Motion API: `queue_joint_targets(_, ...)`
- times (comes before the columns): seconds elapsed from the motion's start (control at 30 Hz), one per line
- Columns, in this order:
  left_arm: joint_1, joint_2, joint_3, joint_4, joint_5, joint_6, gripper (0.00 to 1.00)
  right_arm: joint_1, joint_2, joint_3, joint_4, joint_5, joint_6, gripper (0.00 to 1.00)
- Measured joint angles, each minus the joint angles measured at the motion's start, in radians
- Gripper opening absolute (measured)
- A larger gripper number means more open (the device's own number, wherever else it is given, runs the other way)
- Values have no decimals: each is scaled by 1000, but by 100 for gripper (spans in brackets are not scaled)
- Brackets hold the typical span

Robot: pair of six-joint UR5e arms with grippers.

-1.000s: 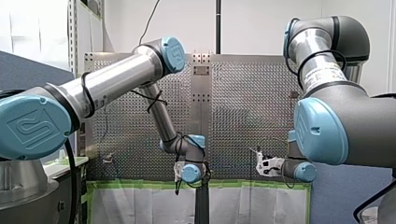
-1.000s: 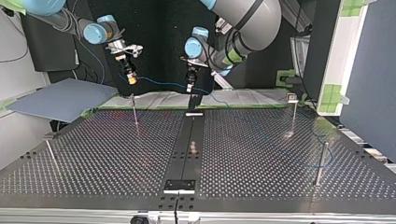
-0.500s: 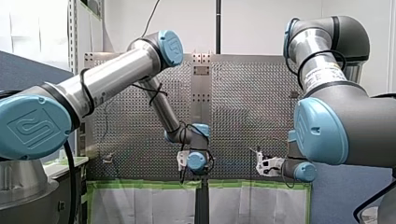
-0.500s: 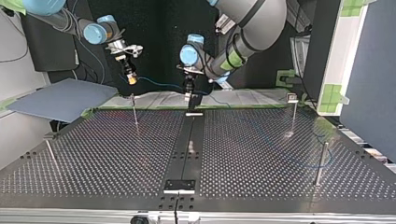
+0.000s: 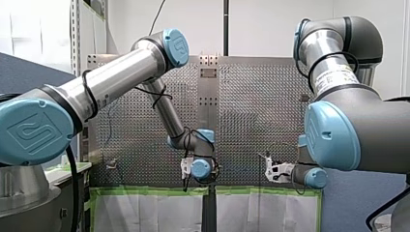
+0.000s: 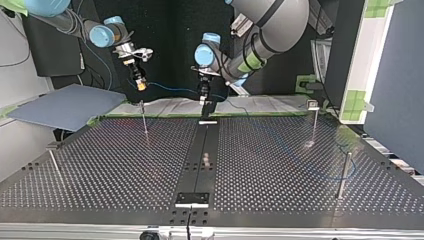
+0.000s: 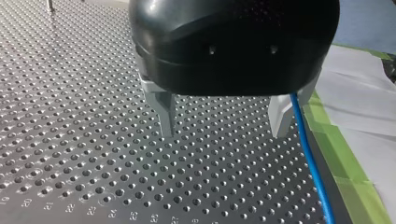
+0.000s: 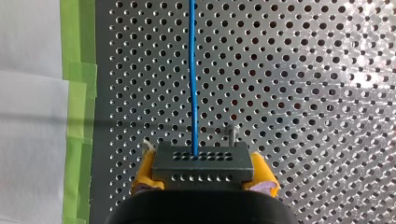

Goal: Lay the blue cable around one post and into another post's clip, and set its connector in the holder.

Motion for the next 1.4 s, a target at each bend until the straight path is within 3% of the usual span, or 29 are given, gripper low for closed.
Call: queue_joint_targets(1.4, -22, -2, -38, 11, 0, 60, 100, 0, 0, -5, 5, 4, 5, 0)
